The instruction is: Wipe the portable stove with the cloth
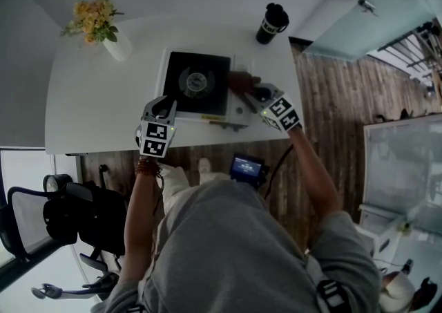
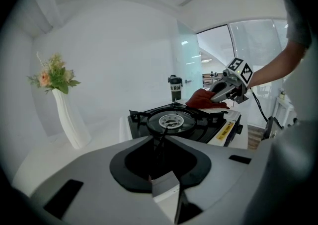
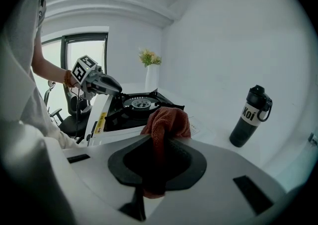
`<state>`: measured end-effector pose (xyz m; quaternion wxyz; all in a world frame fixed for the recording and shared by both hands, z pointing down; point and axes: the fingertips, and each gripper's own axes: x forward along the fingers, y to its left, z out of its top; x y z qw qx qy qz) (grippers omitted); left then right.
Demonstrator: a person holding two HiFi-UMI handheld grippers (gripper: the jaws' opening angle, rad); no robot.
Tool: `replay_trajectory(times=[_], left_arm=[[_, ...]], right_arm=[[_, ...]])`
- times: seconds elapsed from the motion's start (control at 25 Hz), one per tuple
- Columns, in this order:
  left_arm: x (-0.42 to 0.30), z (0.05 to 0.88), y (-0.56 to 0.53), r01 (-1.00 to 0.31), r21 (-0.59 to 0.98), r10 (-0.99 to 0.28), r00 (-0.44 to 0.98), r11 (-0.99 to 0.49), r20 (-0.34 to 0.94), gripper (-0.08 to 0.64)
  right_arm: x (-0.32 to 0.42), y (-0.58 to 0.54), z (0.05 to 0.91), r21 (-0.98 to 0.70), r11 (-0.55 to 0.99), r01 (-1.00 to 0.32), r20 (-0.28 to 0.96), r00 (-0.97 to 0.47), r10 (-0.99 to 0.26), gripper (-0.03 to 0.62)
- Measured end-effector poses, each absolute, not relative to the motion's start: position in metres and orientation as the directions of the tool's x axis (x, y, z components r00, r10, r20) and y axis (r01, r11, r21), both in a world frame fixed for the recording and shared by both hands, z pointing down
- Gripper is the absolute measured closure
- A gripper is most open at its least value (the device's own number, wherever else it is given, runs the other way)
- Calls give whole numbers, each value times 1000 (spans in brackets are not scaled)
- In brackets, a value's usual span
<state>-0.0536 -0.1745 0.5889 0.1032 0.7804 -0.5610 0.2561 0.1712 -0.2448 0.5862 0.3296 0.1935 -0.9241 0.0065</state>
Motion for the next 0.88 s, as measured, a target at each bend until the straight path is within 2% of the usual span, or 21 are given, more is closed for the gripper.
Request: replay_trajectory(times=[0.88], left_arm=[[-53,590,-175,-932,-146,-827,214,-333,520,460]], right_arm=[[172,-187,584,145,937,-319,609,-718,-339,532]])
